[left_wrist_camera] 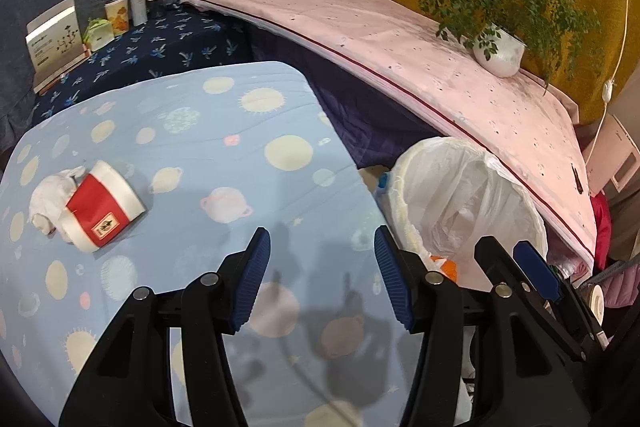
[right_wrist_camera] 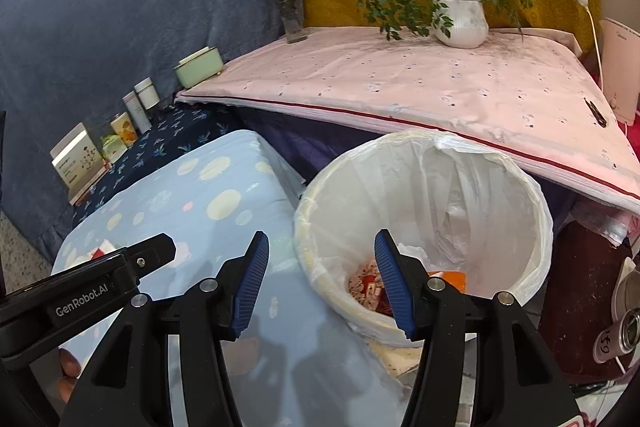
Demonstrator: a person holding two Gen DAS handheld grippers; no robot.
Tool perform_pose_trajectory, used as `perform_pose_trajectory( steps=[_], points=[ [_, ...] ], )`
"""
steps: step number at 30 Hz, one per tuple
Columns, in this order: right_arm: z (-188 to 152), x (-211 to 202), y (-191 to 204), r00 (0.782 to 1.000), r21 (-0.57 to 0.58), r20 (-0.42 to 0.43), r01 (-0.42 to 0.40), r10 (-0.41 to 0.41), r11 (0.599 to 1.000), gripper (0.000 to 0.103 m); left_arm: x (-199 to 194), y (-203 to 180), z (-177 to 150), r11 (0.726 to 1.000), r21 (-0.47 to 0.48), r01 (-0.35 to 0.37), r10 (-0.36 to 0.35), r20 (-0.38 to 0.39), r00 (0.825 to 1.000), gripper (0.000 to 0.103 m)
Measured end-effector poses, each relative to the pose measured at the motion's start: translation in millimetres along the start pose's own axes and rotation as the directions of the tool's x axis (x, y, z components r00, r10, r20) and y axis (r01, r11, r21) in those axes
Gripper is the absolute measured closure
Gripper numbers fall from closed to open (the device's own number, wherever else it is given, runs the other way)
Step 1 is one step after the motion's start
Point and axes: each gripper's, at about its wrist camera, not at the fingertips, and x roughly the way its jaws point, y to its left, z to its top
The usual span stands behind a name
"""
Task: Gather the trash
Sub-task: 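Move both open tools from the bin back over the glove and cup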
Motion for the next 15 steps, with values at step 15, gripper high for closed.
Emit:
perform_pose_trajectory(
  steps=[15],
  points=[
    [-13, -6, 67, 0.997, -0.105, -0.022, -0.079, 0.077, 0.991, 0.044, -24, 73, -11, 0.991, -0.117, -0.067, 0.070, 0.021, 0.997, 0.051]
  ],
)
